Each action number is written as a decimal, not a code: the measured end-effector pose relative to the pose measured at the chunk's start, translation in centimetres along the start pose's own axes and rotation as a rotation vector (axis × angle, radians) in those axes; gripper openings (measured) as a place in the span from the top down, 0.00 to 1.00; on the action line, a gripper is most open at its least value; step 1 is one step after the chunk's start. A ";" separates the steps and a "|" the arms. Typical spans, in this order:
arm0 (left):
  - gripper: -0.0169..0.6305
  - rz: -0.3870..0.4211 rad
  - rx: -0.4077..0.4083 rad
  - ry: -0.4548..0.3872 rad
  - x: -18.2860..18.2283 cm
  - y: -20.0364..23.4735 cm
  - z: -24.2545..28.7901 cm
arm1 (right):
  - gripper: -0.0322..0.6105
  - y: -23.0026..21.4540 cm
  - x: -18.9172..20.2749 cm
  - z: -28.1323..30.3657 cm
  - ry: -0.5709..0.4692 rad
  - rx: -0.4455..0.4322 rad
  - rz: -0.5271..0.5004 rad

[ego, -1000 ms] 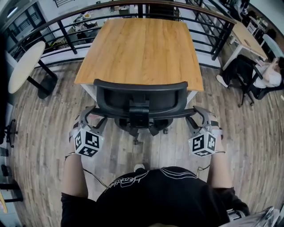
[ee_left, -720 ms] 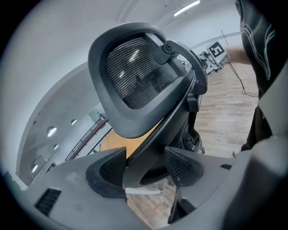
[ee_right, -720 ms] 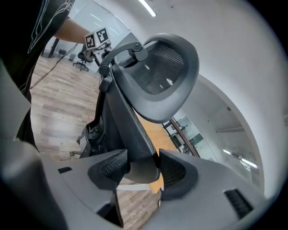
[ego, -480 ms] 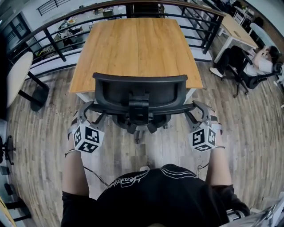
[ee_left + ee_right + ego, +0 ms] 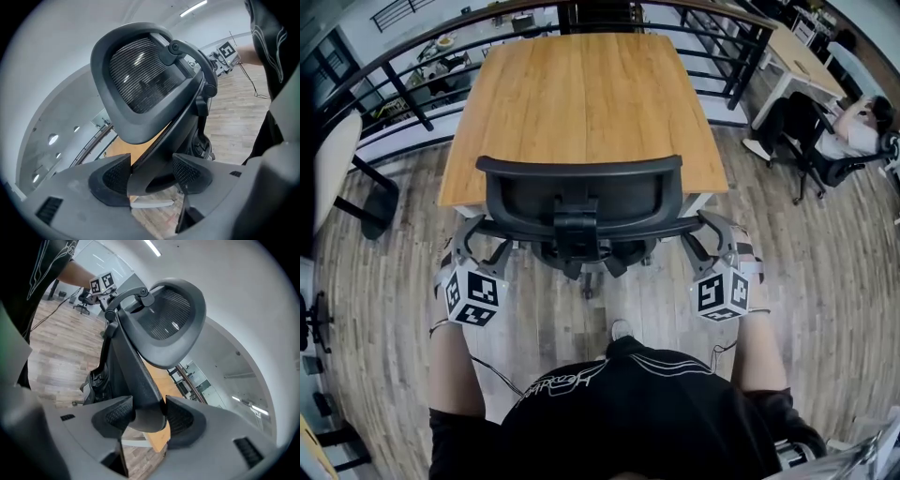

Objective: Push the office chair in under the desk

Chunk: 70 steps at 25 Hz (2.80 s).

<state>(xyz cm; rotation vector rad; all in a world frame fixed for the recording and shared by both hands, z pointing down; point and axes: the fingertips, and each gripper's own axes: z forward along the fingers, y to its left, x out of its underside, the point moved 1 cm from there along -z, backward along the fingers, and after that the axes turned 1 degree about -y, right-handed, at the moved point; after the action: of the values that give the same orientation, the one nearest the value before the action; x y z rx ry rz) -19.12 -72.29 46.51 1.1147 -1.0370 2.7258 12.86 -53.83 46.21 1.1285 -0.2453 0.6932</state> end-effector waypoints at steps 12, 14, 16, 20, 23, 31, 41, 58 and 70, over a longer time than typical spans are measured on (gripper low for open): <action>0.56 0.068 -0.108 0.099 -0.2 6.6 8.5 | 0.58 -4.1 -1.2 8.0 -0.032 -0.015 -0.009; 0.56 0.065 -0.100 0.095 0.0 7.2 9.0 | 0.58 -4.2 -1.5 8.8 -0.035 -0.019 -0.012; 0.56 0.068 -0.100 0.100 0.1 7.5 9.5 | 0.58 -4.4 -1.5 9.3 -0.040 -0.022 -0.012; 0.56 0.073 -0.107 0.100 0.1 8.1 10.2 | 0.58 -4.9 -1.6 10.3 -0.051 -0.012 -0.011; 0.56 0.079 -0.101 0.107 -0.1 8.7 10.5 | 0.58 -5.7 -1.8 11.3 -0.051 -0.012 -0.017; 0.56 0.095 -0.109 0.107 -0.8 8.8 10.7 | 0.58 -6.6 -1.4 11.9 -0.086 -0.034 -0.025; 0.56 0.047 -0.102 0.088 -0.6 8.4 10.8 | 0.58 -6.2 -1.2 11.9 -0.119 -0.059 -0.004; 0.80 -0.798 0.014 -0.407 -3.0 5.5 -3.7 | 0.58 -2.4 -10.2 -2.1 -0.516 -0.283 0.723; 0.96 -0.777 0.440 -0.652 -6.4 -6.1 -18.2 | 0.89 10.0 -20.9 -14.5 -0.573 -0.397 1.026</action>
<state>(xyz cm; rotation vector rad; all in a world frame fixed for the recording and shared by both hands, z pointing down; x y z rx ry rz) -24.02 -55.41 36.41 2.0043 0.0821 2.0025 -11.72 -46.43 36.70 0.7380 -1.4530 1.1265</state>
